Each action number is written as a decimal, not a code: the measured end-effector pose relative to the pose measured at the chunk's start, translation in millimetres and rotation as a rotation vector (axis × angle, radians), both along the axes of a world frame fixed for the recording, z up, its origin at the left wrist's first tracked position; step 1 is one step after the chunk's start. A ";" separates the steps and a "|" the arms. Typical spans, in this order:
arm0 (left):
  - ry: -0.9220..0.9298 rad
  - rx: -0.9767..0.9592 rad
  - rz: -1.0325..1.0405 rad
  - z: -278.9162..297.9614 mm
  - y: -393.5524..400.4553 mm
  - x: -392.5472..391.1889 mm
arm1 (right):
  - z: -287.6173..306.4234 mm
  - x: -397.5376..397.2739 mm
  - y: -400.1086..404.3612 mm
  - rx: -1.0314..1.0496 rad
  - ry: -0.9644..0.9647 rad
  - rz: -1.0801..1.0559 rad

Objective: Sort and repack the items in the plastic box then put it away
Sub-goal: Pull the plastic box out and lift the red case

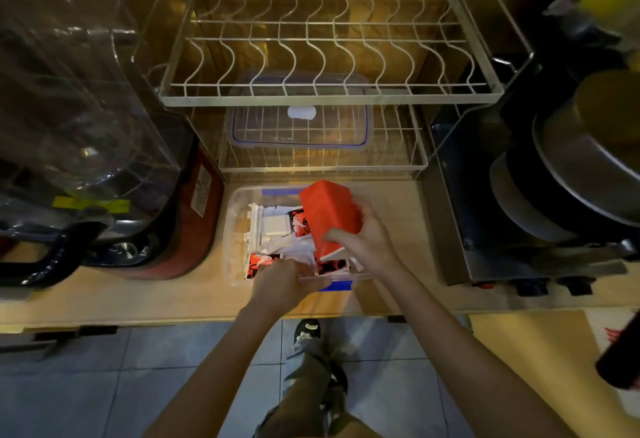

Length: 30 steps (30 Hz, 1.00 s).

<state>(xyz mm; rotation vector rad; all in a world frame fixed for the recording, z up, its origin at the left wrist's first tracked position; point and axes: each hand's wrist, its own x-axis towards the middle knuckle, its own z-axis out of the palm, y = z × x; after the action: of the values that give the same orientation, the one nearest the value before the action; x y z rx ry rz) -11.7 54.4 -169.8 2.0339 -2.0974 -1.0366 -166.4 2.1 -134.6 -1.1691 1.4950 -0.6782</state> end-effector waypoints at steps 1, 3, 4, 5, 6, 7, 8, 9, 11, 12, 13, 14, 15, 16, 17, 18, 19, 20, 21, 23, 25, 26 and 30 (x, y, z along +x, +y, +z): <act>0.034 0.050 -0.030 -2.1 -4.4 2.3 | 3.8 -5.0 -0.1 -0.002 -0.045 -0.030; 0.097 0.109 -0.099 -7.0 -13.4 6.9 | 9.1 -16.9 0.0 -0.011 -0.112 -0.107; 0.112 0.129 -0.142 -6.0 -17.5 7.3 | 11.5 -23.2 0.2 -0.017 -0.130 -0.145; 0.117 0.144 -0.174 -4.4 -20.7 8.1 | 11.7 -30.5 0.0 -0.017 -0.134 -0.177; 0.124 0.145 -0.191 -3.0 -22.9 9.2 | 13.6 -37.8 0.4 -0.014 -0.138 -0.204; 0.134 0.137 -0.194 -3.0 -24.6 10.4 | 13.0 -45.7 0.1 -0.010 -0.131 -0.231; 0.141 0.131 -0.183 -1.3 -24.9 11.2 | 11.8 -52.7 -0.7 -0.006 -0.118 -0.255; 0.147 0.128 -0.171 -1.1 -25.3 12.2 | 8.6 -59.8 -1.8 -0.003 -0.082 -0.270; 0.154 0.126 -0.154 -2.1 -26.3 13.9 | -1.5 -72.1 -4.8 0.005 0.082 -0.248; 0.159 0.133 -0.143 -3.5 -26.7 14.9 | -8.0 -77.0 -6.4 0.009 0.190 -0.207; 0.163 0.138 -0.131 -4.2 -27.0 15.6 | -13.8 -80.5 -7.4 0.009 0.286 -0.164; 0.159 0.143 -0.125 -5.1 -27.2 16.4 | -19.0 -82.7 -8.5 0.009 0.356 -0.133; 0.164 0.140 -0.120 -6.0 -27.4 17.0 | -23.8 -83.9 -9.4 0.019 0.396 -0.116; 0.166 0.139 -0.119 -7.4 -27.9 18.0 | -28.0 -84.5 -10.6 0.037 0.419 -0.107; 0.175 0.137 -0.116 -8.2 -28.2 18.9 | -32.3 -84.8 -12.0 0.064 0.435 -0.105; 0.185 0.136 -0.118 -8.3 -28.2 19.6 | -36.6 -84.8 -13.6 0.092 0.450 -0.107; 0.199 0.129 -0.124 -8.6 -28.1 19.8 | -40.0 -84.3 -15.0 0.118 0.467 -0.108; 0.203 0.126 -0.132 -9.7 -28.1 20.0 | -43.6 -83.3 -16.5 0.128 0.488 -0.106; 0.205 0.123 -0.138 -10.6 -28.1 19.9 | -45.8 -81.3 -18.2 0.126 0.522 -0.100; 0.192 0.116 -0.139 -13.3 -27.8 20.0 | -48.4 -75.6 -21.5 0.100 0.618 -0.083; 0.166 0.111 -0.142 -16.6 -28.5 21.1 | -49.9 -68.7 -23.7 0.066 0.705 -0.056; 0.151 0.111 -0.152 -17.6 -28.8 21.6 | -50.7 -65.3 -24.0 0.050 0.738 -0.040; 0.146 0.094 -0.203 -18.6 -30.5 21.8 | -54.9 -58.9 -23.5 0.038 0.764 -0.042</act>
<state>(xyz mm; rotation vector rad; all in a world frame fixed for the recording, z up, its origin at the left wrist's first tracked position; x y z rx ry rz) 10.1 23.8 -188.3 1.7483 -2.2534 -1.2930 -225.3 -21.4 -189.4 -1.4543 2.1515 -0.2172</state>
